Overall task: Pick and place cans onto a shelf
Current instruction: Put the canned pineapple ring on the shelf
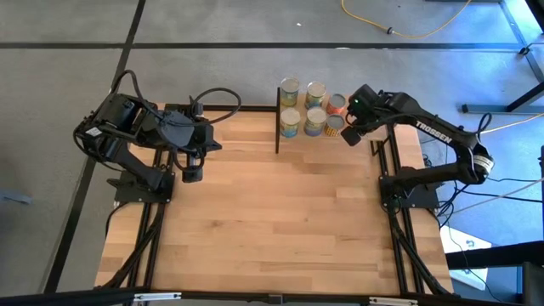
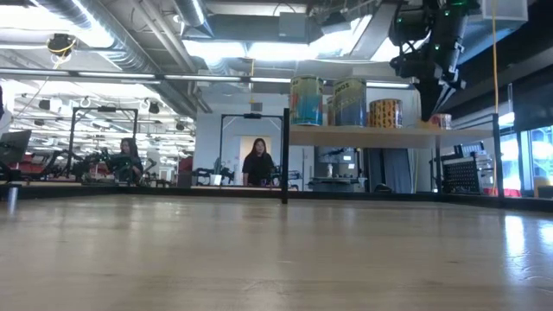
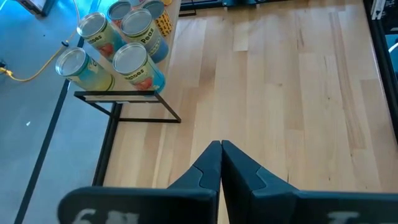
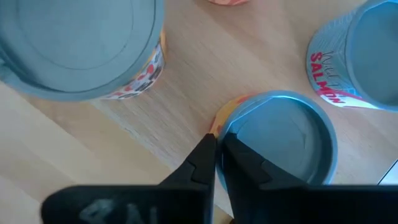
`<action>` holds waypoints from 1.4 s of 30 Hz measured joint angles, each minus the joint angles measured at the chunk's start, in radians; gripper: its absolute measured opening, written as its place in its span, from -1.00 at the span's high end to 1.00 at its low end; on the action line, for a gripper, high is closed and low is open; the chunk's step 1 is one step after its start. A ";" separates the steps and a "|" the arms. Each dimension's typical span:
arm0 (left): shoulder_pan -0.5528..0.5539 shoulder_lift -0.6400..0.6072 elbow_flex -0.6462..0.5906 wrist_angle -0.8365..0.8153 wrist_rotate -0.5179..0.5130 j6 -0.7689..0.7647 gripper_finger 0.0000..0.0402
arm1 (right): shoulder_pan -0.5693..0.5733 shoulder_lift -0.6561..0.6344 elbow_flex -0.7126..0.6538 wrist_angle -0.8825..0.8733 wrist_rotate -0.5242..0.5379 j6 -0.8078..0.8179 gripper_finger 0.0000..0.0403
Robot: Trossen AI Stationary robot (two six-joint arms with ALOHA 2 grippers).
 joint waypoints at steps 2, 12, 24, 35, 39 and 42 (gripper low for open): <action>0.000 0.000 0.000 0.000 0.000 0.000 0.97 | 0.000 0.003 0.016 -0.013 -0.004 0.005 0.84; 0.000 0.000 0.000 0.000 0.000 0.008 0.98 | 0.013 0.003 0.156 -0.119 -0.063 0.055 0.83; 0.000 0.000 0.000 0.000 0.000 0.008 0.99 | 0.013 0.006 0.159 -0.143 0.017 0.042 0.82; 0.000 0.000 0.000 0.000 0.000 0.008 0.99 | 0.013 0.013 0.159 -0.145 0.013 0.028 0.82; 0.000 0.000 0.000 0.000 0.000 0.008 0.98 | 0.013 0.042 0.159 -0.145 0.012 0.025 0.82; 0.000 0.000 0.000 0.000 0.000 0.009 0.97 | 0.013 0.067 0.159 -0.144 0.012 0.001 0.82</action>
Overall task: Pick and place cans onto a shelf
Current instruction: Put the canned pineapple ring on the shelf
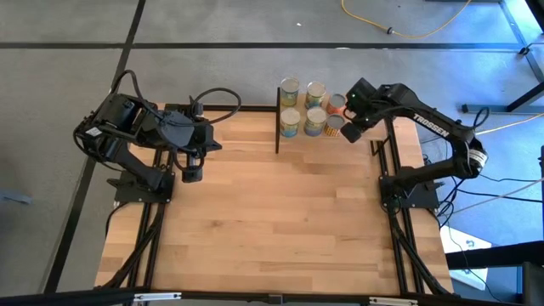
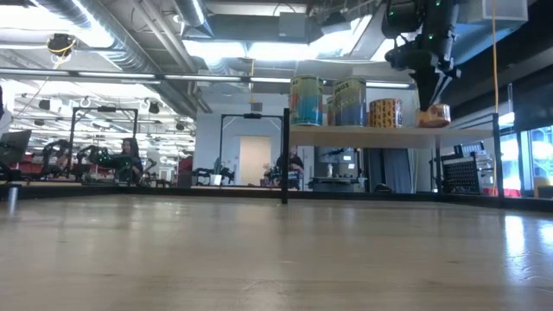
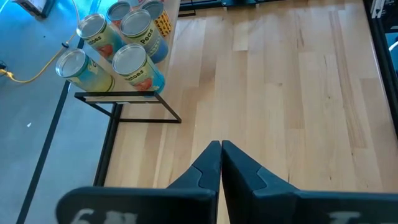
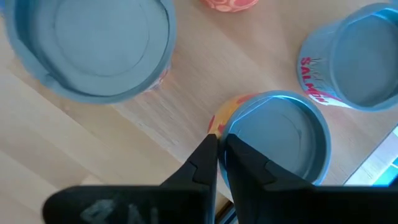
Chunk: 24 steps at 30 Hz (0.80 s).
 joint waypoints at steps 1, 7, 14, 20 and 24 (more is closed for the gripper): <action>0.000 0.000 0.000 0.000 0.000 0.000 0.96 | 0.000 0.007 0.000 0.000 0.000 0.000 0.82; 0.000 0.000 0.000 0.000 0.000 0.000 0.99 | 0.000 0.055 0.000 -0.003 0.000 -0.001 0.82; 0.000 0.000 0.000 0.000 0.000 0.000 0.96 | 0.001 0.096 0.005 -0.023 0.005 -0.002 0.82; 0.000 0.000 0.000 0.000 0.000 0.000 0.99 | 0.002 0.088 0.003 -0.024 0.007 0.005 0.82; 0.000 0.000 0.000 0.000 0.000 0.000 0.97 | 0.005 0.072 0.000 -0.035 0.006 0.026 0.82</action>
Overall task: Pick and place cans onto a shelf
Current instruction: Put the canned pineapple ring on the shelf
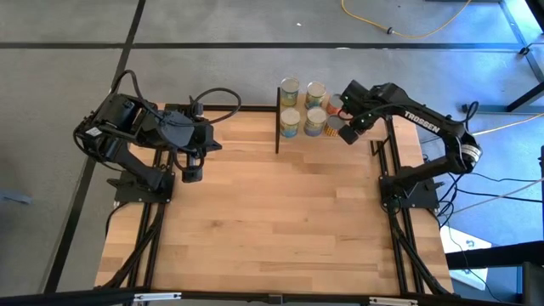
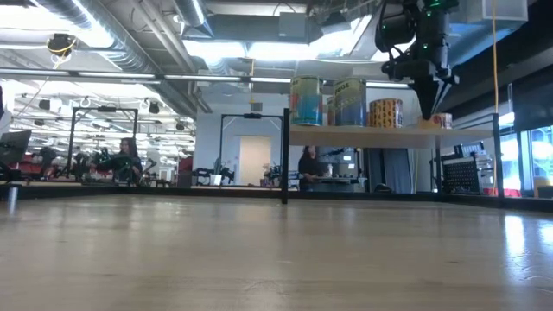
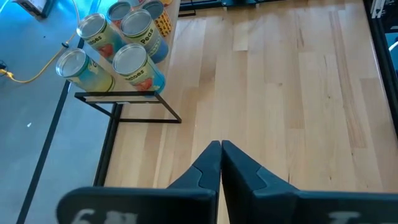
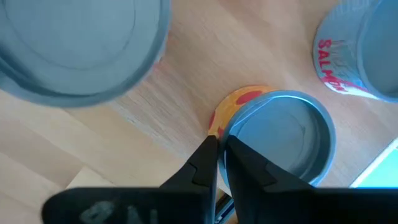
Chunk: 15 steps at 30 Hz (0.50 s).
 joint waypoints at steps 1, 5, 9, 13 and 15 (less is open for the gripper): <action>0.000 0.000 0.000 0.000 0.000 0.000 0.97 | 0.000 -0.003 0.000 -0.003 0.000 0.006 0.82; 0.000 0.000 0.000 0.000 0.000 0.000 0.97 | 0.000 -0.005 0.000 -0.017 0.000 0.006 0.82; 0.000 0.000 0.000 0.000 0.000 0.000 0.99 | 0.000 -0.005 0.000 -0.015 0.000 0.005 0.82; 0.000 0.000 0.000 0.000 0.000 0.000 0.98 | 0.000 -0.005 0.000 -0.021 0.000 0.003 0.82; 0.000 0.000 0.000 0.000 0.000 0.000 0.96 | 0.000 -0.005 0.000 -0.021 -0.005 0.002 0.82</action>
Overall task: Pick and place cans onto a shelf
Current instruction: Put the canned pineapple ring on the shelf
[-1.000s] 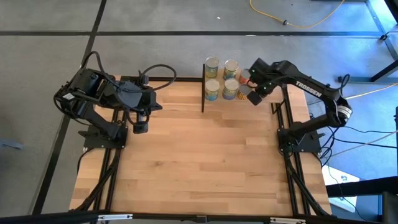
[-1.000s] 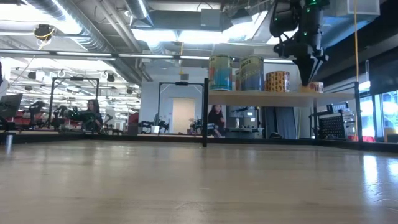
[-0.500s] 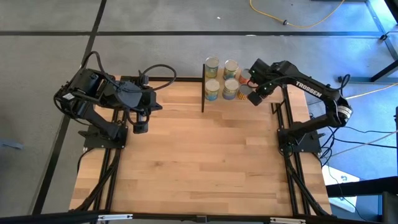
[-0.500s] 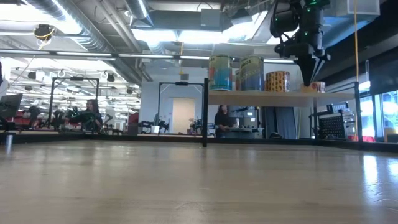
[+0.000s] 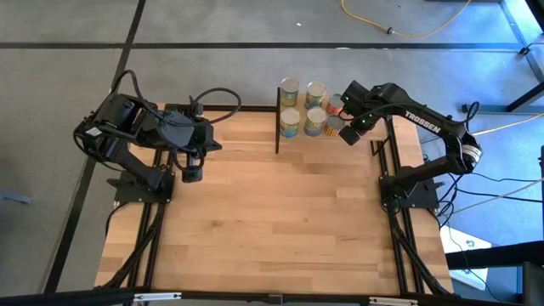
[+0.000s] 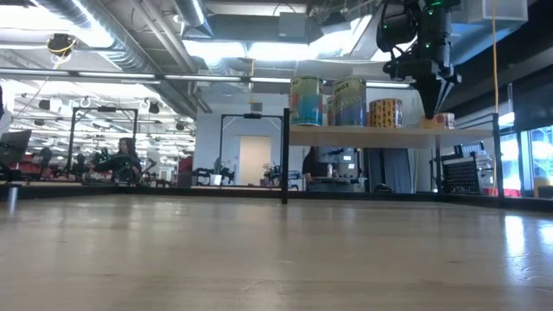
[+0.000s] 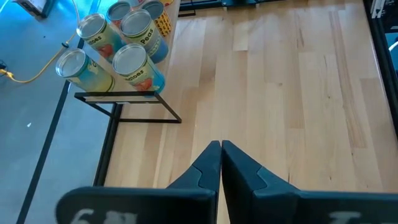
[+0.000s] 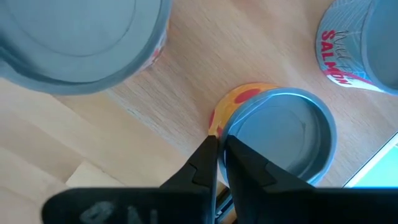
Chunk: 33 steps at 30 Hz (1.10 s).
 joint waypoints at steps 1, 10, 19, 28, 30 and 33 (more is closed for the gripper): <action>0.000 0.000 0.000 0.000 0.000 0.000 0.96 | 0.000 0.000 0.000 0.000 -0.003 -0.001 0.82; 0.000 0.000 0.000 0.000 0.000 0.000 0.99 | 0.000 -0.001 0.000 0.000 -0.024 -0.023 0.95; 0.000 0.000 0.000 0.000 0.000 0.000 0.99 | 0.000 -0.001 0.000 0.000 -0.021 -0.023 0.71; 0.000 0.000 0.000 0.000 0.000 0.000 0.96 | 0.000 -0.001 0.000 -0.043 -0.033 -0.018 0.61; 0.000 0.000 0.000 0.000 0.000 0.000 0.96 | 0.000 -0.001 0.001 -0.051 -0.064 -0.021 0.61; 0.000 0.000 0.000 0.000 0.000 0.000 0.97 | 0.000 -0.001 0.005 -0.053 -0.078 -0.023 0.61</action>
